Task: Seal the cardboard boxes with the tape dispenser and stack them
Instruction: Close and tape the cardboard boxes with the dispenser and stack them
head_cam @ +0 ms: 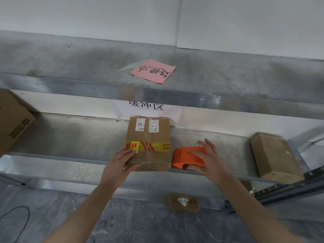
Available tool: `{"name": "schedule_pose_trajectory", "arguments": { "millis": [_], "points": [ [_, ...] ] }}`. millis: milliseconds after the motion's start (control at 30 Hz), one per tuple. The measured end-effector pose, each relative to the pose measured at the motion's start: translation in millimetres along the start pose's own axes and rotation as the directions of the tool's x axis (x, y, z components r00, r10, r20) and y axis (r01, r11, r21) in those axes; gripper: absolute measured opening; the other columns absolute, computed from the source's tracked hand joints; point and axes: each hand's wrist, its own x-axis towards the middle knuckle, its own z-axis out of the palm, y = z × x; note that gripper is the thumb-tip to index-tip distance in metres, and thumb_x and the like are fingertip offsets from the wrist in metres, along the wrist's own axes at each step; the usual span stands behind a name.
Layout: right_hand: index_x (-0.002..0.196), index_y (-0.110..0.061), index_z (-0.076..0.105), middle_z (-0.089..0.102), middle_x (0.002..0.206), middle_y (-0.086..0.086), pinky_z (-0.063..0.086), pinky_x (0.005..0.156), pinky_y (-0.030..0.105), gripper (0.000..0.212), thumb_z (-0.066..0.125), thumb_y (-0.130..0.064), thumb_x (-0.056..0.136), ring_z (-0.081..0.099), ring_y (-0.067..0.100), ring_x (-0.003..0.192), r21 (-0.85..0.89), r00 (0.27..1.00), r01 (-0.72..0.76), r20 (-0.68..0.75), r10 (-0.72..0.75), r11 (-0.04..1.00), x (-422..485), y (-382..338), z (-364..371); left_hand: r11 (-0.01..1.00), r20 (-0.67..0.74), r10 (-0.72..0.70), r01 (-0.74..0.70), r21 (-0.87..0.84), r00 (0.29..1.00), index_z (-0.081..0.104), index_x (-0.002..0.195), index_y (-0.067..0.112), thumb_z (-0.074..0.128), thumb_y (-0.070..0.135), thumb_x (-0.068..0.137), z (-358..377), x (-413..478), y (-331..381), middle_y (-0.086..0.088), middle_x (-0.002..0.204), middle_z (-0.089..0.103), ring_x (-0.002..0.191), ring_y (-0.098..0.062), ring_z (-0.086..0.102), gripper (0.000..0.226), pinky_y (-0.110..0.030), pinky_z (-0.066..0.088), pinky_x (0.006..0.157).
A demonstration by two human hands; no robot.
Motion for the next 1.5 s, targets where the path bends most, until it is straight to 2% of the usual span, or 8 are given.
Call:
{"name": "schedule_pose_trajectory", "arguments": {
  "millis": [100,267,367,667,800,933,1233,1500],
  "points": [
    [0.131,-0.029,0.059,0.053,0.135,-0.003,0.045,0.104,0.035,0.052,0.06,-0.054,0.086,0.042,0.016,0.13,0.211,0.966,0.019,-0.255,0.036,0.977,-7,-52,9,1.0,0.036,-0.015,0.016,-0.027,0.999,0.054,0.134,0.028,0.05,0.062,0.076,-2,1,2,0.014,0.143,0.044,0.138,-0.008,0.032,0.067,-0.038,0.038,0.111],
    [0.154,-0.029,0.019,0.048,0.142,-0.008,0.04,0.099,0.018,0.077,0.06,-0.015,0.09,0.051,0.012,0.124,0.512,0.94,-0.323,0.076,0.333,0.796,-22,-123,41,0.907,0.068,-0.119,0.136,-0.399,0.991,0.018,0.15,0.036,0.071,0.036,0.08,-5,-17,8,0.023,0.149,0.019,0.136,-0.002,0.025,0.087,-0.032,0.031,0.111],
    [0.154,-0.031,0.018,0.058,0.113,-0.008,0.04,0.069,0.008,0.082,0.054,-0.003,0.085,0.054,0.009,0.095,0.585,0.887,-0.456,0.239,0.394,0.671,-18,-130,49,0.763,0.188,-0.205,0.277,-0.584,0.961,0.01,0.144,0.052,0.071,0.042,0.077,-3,-34,4,0.035,0.143,0.028,0.134,0.002,0.031,0.092,-0.034,0.032,0.113],
    [0.152,-0.038,0.017,0.058,0.111,-0.007,0.043,0.054,0.009,0.087,0.045,0.007,0.083,0.056,0.004,0.077,0.608,0.879,-0.474,0.293,0.375,0.637,-11,-137,48,0.873,0.304,-0.104,0.233,-0.429,0.947,0.001,0.143,0.046,0.052,0.043,0.092,-28,-22,4,0.024,0.135,0.032,0.123,-0.002,0.037,0.072,-0.031,0.032,0.109],
    [0.146,-0.035,0.038,0.058,0.113,-0.023,0.046,0.077,0.005,0.066,0.063,-0.01,0.09,0.058,-0.009,0.091,0.671,0.925,-0.351,0.138,0.354,0.653,2,-122,26,0.924,0.244,0.001,0.093,-0.371,0.97,0.017,0.148,0.046,0.049,0.056,0.089,-38,4,-20,0.025,0.152,0.023,0.14,-0.006,0.028,0.068,-0.041,0.033,0.113],
    [0.144,-0.036,0.041,0.035,0.145,-0.024,0.036,0.1,0.011,0.073,0.077,-0.04,0.08,0.049,0.004,0.124,0.486,0.971,-0.23,0.06,0.231,0.843,15,-134,30,0.971,0.264,0.138,-0.077,-0.228,0.955,0.033,0.146,0.038,0.046,0.077,0.076,-20,20,-13,0.026,0.153,0.019,0.144,0.003,0.0,0.081,-0.035,0.017,0.117],
    [0.13,-0.025,0.062,0.016,0.148,-0.026,0.044,0.1,0.023,0.048,0.072,-0.036,0.085,0.053,0.01,0.126,0.435,0.936,-0.258,-0.108,0.334,0.863,14,-150,67,0.972,0.01,0.189,-0.185,-0.147,0.982,0.06,0.129,0.027,0.041,0.063,0.083,13,18,-17,0.025,0.138,0.043,0.142,-0.001,0.019,0.062,-0.034,0.037,0.11],
    [0.14,-0.043,0.04,0.025,0.151,-0.023,0.027,0.107,0.018,0.054,0.059,-0.042,0.09,0.033,-0.006,0.13,0.508,0.96,-0.2,-0.072,0.272,0.838,-9,-122,52,0.946,0.099,0.001,0.031,-0.324,0.995,0.008,0.149,0.043,0.061,0.051,0.084,-21,3,-30,0.025,0.156,0.004,0.142,0.003,0.006,0.085,-0.029,0.02,0.11]
  ]
}}
